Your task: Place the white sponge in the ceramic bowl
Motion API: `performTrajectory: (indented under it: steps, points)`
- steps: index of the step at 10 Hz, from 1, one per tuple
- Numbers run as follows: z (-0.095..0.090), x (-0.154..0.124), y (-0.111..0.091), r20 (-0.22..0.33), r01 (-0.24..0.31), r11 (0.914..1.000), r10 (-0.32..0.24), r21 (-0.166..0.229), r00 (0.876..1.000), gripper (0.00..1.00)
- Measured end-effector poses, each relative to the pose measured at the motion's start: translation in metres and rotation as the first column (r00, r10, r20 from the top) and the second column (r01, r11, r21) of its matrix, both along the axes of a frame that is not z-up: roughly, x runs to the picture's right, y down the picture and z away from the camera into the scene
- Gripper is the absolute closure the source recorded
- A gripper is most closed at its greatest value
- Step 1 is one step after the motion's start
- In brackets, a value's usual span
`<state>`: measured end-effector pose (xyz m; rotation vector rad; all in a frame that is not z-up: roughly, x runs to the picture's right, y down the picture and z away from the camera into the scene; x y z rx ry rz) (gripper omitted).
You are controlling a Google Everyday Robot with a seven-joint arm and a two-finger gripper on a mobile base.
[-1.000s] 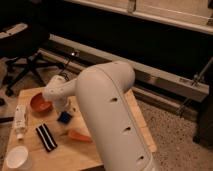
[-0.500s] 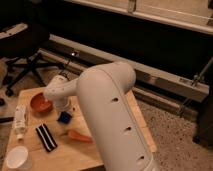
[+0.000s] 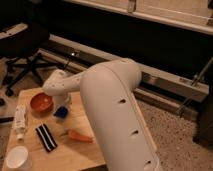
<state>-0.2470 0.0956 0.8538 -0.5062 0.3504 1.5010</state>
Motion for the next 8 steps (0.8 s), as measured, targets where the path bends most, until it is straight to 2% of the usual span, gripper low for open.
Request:
performTrajectory:
  steps: [3,6,8]
  points:
    - [-0.026,-0.005,-0.043,0.003,0.03,0.9958,-0.03,0.086,1.0,1.0]
    - [-0.047,-0.043,-0.061,0.042,0.073,0.9874,-0.08,0.14,0.996,1.0]
    - [-0.055,-0.068,-0.064,0.077,0.075,0.985,-0.087,0.156,0.993,1.0]
